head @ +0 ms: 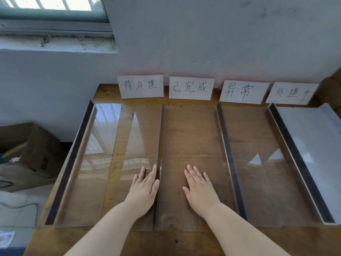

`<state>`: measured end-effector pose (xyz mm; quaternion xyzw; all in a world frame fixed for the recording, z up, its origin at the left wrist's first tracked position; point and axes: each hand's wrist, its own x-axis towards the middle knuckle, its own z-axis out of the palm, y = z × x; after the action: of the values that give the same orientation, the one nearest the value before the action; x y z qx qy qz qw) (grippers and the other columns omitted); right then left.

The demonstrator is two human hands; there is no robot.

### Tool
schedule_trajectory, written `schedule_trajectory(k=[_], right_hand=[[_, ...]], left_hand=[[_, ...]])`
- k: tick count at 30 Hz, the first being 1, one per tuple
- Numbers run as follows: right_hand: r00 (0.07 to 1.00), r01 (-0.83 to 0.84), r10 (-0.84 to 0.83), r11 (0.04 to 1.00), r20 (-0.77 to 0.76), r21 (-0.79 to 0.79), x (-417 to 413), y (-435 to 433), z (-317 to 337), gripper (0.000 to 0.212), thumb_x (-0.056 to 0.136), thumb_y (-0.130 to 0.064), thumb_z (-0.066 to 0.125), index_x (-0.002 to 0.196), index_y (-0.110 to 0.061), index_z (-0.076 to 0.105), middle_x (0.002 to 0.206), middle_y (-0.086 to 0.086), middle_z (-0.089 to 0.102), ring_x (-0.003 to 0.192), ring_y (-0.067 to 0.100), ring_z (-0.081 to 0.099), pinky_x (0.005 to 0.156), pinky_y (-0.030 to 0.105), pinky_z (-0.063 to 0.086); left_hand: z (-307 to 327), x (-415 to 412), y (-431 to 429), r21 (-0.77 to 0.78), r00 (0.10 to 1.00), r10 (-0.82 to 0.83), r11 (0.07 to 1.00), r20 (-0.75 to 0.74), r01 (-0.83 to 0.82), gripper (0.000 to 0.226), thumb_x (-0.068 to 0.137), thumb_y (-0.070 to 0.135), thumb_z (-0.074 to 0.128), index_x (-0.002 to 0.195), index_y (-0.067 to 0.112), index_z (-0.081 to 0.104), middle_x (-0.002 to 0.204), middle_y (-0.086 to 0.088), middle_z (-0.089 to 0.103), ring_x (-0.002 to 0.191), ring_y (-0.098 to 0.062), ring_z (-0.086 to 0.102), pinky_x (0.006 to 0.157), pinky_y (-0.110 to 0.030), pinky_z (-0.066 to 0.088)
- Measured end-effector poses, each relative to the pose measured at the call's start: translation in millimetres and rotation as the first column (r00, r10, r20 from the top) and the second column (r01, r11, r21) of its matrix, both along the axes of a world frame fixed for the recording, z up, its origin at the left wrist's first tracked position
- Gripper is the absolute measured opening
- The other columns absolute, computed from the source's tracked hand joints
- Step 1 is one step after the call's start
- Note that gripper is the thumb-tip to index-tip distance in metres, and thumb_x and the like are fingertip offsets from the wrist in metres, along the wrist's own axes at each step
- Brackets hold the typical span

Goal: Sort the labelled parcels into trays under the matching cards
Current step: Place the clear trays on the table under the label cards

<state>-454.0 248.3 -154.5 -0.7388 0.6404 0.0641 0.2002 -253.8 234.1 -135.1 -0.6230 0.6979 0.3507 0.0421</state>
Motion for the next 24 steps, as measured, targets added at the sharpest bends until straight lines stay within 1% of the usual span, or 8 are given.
schedule_trajectory(k=[2, 5, 9, 13, 17, 24], right_hand=[[1.0, -0.004, 0.004, 1.0, -0.002, 0.002, 0, 0, 0, 0.059, 0.102, -0.039, 0.024, 0.152, -0.016, 0.002, 0.159, -0.003, -0.008, 0.146, 0.013, -0.011, 0.115, 0.034, -0.007], [1.0, -0.007, 0.007, 1.0, -0.003, 0.004, -1, 1, 0, 0.059, 0.102, -0.039, 0.023, 0.152, -0.016, 0.002, 0.159, -0.003, -0.009, 0.145, 0.013, -0.012, 0.115, 0.035, -0.007], [1.0, -0.007, 0.007, 1.0, -0.009, 0.002, -1, 1, -1, 0.059, 0.102, -0.039, 0.023, 0.152, -0.016, 0.002, 0.159, -0.003, -0.009, 0.146, 0.014, -0.012, 0.115, 0.035, -0.007], [1.0, -0.004, 0.004, 1.0, 0.001, 0.004, -1, 1, -1, 0.059, 0.102, -0.039, 0.024, 0.152, -0.016, 0.003, 0.159, -0.003, -0.009, 0.146, 0.013, -0.012, 0.115, 0.035, -0.007], [1.0, -0.004, 0.004, 1.0, 0.009, 0.008, -2, 1, 0, 0.059, 0.102, -0.039, 0.024, 0.152, -0.016, 0.003, 0.159, -0.004, -0.009, 0.145, 0.013, -0.012, 0.116, 0.035, -0.006], [1.0, -0.005, 0.005, 1.0, 0.0, 0.011, -1, 1, 0, 0.059, 0.102, -0.039, 0.023, 0.152, -0.016, 0.001, 0.159, -0.004, -0.01, 0.145, 0.013, -0.013, 0.116, 0.035, -0.007]], left_hand=[[-2, -1, -1, -0.003, 1.0, 0.013, 1.0, -0.01, -0.013, 0.053, 0.102, 0.042, 0.009, 0.15, 0.029, -0.009, 0.16, 0.005, 0.004, 0.134, -0.003, -0.025, 0.117, -0.032, -0.01], [-5, -1, -1, -0.001, 1.0, 0.017, 1.0, -0.013, -0.017, 0.053, 0.101, 0.043, 0.008, 0.15, 0.03, -0.009, 0.16, 0.005, 0.006, 0.138, -0.007, -0.024, 0.117, -0.033, -0.011], [-5, -5, -2, 0.002, 1.0, 0.019, 1.0, -0.018, -0.019, 0.053, 0.101, 0.042, 0.007, 0.15, 0.029, -0.008, 0.16, 0.004, 0.004, 0.135, -0.005, -0.025, 0.117, -0.033, -0.012], [-3, -9, -2, -0.006, 1.0, 0.018, 1.0, -0.009, -0.018, 0.054, 0.101, 0.044, 0.007, 0.15, 0.028, -0.008, 0.16, 0.003, 0.004, 0.136, -0.007, -0.027, 0.117, -0.033, -0.012], [-4, -11, -2, -0.007, 1.0, 0.002, 1.0, 0.004, -0.002, 0.054, 0.101, 0.044, 0.007, 0.15, 0.028, -0.008, 0.16, 0.003, 0.004, 0.142, -0.012, -0.022, 0.118, -0.035, -0.01], [-7, -13, -2, -0.028, 1.0, 0.024, 0.999, 0.01, -0.024, 0.053, 0.101, 0.043, 0.007, 0.15, 0.028, -0.007, 0.16, 0.003, 0.008, 0.142, -0.013, -0.021, 0.118, -0.035, -0.01]])
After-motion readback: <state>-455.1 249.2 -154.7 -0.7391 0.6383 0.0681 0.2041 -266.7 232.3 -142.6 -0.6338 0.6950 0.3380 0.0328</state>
